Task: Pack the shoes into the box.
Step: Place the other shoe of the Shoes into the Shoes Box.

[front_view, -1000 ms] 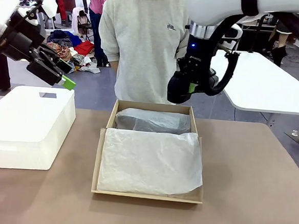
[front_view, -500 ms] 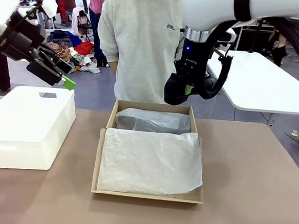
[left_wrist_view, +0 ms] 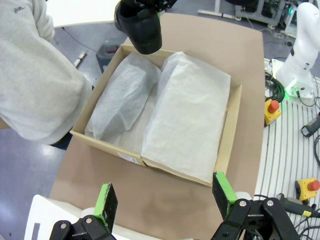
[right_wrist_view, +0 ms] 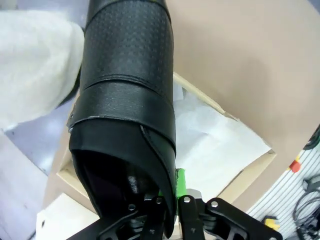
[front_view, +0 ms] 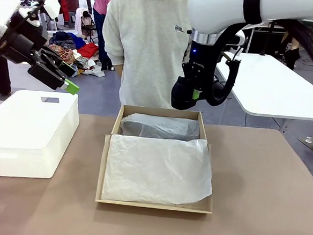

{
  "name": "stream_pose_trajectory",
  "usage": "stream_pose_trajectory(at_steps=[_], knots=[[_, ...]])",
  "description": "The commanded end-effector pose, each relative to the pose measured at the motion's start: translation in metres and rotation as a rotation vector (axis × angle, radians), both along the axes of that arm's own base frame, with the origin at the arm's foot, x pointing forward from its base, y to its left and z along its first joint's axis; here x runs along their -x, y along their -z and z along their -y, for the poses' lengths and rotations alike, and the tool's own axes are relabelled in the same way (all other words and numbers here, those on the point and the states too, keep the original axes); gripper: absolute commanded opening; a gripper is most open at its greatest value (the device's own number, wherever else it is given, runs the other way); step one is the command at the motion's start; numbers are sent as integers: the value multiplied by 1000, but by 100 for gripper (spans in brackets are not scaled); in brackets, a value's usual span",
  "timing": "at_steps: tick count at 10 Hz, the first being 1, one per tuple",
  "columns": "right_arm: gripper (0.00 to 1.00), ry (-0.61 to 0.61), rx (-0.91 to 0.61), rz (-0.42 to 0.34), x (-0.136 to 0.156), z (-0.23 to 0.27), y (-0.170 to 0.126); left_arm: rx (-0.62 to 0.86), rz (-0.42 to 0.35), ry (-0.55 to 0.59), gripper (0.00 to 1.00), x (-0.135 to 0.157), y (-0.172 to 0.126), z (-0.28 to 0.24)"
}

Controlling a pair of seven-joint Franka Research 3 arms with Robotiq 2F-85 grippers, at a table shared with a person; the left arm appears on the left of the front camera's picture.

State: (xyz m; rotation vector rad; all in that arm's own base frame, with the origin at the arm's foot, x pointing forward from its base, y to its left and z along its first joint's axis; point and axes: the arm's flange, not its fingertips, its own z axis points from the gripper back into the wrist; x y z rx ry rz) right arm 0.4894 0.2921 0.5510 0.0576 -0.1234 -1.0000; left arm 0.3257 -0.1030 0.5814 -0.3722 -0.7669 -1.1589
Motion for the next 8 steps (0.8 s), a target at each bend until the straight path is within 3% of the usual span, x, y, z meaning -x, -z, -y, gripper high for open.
stream_pose_trajectory(at_steps=[1, 4, 6, 8], knots=[[0, 216, 64, 82, 15, -32, -4, 10, 5, 20, 100, -1, 0, -1], [0, 413, -5, 115, 30, -73, -11, 10, 5, 20, 100, -1, 0, -1], [0, 527, -123, 85, 34, -97, -9, 10, 5, 20, 100, -1, 0, -1], [0, 553, -157, 89, 38, -123, 6, 10, 5, 20, 100, -1, 0, -1]])
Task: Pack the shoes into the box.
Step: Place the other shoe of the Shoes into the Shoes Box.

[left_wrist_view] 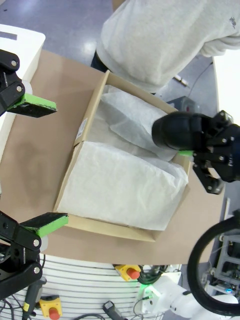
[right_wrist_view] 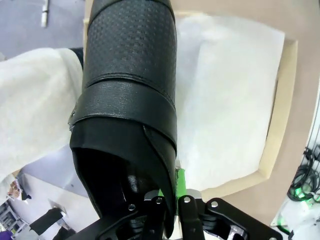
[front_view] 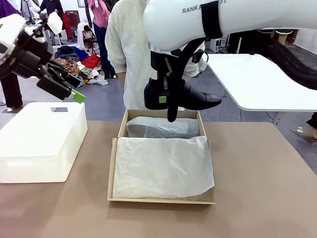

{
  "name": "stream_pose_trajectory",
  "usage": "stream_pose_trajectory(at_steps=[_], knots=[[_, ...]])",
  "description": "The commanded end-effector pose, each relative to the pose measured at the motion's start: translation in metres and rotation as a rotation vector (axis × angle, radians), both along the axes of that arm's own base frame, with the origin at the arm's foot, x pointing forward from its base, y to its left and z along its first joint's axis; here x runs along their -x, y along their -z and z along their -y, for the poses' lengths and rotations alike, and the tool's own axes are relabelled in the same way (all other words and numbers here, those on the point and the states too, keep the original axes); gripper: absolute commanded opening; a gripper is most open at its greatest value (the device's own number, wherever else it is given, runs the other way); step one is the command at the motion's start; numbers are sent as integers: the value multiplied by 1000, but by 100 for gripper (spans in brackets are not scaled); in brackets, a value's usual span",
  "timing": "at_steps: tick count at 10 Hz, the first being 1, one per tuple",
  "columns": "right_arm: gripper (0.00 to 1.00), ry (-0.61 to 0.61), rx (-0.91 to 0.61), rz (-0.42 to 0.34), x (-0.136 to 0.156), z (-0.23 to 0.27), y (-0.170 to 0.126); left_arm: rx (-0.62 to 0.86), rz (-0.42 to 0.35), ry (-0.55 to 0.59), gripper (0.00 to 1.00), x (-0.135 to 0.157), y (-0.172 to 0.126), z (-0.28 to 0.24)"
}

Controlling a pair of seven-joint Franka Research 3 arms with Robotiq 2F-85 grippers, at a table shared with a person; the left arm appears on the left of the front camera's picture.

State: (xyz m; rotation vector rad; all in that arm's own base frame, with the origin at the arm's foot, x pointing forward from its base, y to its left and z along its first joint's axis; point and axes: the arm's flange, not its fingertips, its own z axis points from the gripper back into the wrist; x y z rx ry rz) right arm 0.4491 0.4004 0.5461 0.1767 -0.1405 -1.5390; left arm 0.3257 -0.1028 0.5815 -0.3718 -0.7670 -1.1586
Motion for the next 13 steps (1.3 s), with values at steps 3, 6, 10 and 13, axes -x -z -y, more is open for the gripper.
stream_pose_trajectory(at_steps=[3, 6, 10, 13], knots=[[0, 117, -6, 27, 1, -41, 20, 10, 5, 20, 100, -1, 0, -1], [0, 131, 38, -15, -1, -37, 19, 10, 5, 20, 100, -1, 0, -1], [0, 94, -9, -15, 6, -39, 34, 10, 5, 20, 100, -1, 0, -1], [0, 122, -28, -38, -4, -47, 47, 10, 5, 20, 100, -1, 0, -1]])
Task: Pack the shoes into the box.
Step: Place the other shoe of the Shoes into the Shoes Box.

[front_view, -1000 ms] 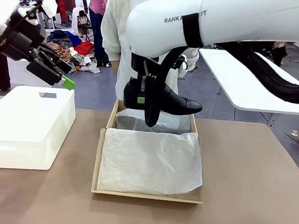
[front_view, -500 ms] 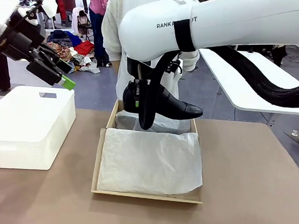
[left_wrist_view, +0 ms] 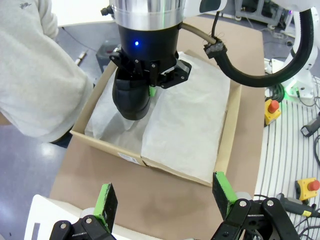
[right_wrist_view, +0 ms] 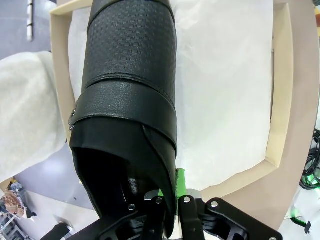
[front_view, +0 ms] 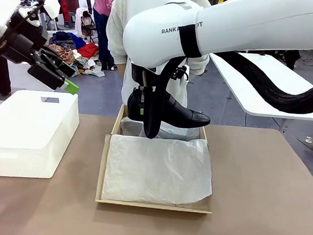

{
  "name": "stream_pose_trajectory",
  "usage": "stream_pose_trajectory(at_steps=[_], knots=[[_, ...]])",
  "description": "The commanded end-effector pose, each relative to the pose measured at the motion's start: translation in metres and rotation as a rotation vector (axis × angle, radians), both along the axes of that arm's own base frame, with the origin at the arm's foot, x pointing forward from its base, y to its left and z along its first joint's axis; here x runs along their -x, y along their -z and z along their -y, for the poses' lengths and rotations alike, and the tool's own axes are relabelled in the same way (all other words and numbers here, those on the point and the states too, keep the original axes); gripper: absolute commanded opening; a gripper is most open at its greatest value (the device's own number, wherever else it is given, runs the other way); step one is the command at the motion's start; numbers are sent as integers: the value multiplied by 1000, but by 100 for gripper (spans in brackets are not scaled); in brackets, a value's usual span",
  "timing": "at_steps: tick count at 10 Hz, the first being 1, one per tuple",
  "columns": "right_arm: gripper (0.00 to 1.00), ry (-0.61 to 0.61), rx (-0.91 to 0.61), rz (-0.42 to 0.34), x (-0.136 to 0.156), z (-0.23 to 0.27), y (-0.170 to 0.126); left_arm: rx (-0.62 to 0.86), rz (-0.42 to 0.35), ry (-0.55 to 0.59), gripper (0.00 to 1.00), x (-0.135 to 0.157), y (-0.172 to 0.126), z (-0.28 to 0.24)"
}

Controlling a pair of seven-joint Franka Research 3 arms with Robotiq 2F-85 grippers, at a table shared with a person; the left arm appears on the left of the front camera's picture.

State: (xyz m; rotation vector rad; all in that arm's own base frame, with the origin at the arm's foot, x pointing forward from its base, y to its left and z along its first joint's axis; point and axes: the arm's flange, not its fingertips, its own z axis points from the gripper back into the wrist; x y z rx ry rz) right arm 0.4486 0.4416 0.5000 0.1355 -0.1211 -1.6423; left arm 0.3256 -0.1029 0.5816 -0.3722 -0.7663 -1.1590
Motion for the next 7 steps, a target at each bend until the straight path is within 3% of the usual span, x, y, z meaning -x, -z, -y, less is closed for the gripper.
stream_pose_trajectory(at_steps=[1, 7], knots=[[0, 27, -40, -3, -8, -11, 6, 10, 5, 20, 100, -1, 0, -1], [0, 58, -39, -12, -25, -23, 26, 10, 5, 20, 100, -1, 0, -1]])
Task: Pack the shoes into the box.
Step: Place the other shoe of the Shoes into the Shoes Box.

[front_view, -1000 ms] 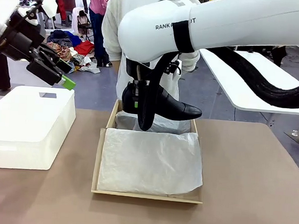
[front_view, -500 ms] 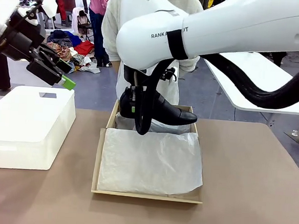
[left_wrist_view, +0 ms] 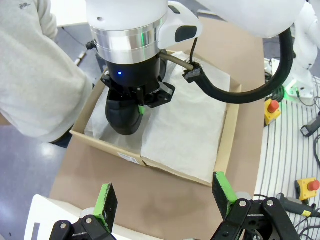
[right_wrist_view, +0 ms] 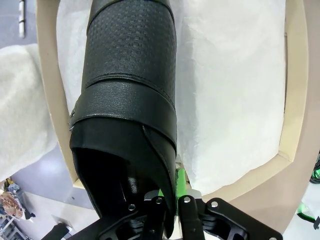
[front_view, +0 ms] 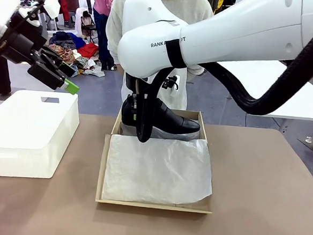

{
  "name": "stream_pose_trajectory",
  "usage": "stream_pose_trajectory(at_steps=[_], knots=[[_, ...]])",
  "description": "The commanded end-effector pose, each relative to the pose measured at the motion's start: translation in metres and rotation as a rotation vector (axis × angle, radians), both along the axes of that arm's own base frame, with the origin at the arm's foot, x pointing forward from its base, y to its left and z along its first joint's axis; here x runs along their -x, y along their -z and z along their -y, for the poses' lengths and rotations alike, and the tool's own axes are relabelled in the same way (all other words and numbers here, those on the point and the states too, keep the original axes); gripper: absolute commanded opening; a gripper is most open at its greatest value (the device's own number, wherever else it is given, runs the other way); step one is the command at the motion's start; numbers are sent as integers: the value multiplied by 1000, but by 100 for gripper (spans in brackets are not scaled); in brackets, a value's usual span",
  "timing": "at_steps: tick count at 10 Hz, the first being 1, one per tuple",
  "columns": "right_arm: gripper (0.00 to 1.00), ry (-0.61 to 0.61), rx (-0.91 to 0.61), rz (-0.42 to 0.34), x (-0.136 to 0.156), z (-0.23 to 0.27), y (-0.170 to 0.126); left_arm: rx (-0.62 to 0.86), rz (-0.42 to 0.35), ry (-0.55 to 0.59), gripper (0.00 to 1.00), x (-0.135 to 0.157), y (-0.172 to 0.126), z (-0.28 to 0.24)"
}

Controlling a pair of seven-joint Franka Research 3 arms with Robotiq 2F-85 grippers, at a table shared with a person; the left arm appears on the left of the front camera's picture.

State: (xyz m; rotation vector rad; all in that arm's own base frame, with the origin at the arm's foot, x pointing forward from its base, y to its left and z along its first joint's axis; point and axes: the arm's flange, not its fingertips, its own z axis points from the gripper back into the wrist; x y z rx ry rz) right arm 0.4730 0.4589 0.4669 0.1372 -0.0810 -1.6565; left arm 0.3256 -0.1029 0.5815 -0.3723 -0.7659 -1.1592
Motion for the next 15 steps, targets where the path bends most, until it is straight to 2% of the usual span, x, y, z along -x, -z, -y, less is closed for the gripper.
stream_pose_trajectory(at_steps=[1, 9, 15], knots=[[0, 53, -17, 1, -1, -6, -3, 10, 6, 20, 100, -1, 0, -1], [0, 62, -12, -22, -14, -7, 34, 10, 6, 20, 100, -1, 0, -1], [0, 67, -14, -70, -22, -7, 48, 10, 6, 20, 100, -1, 0, -1]])
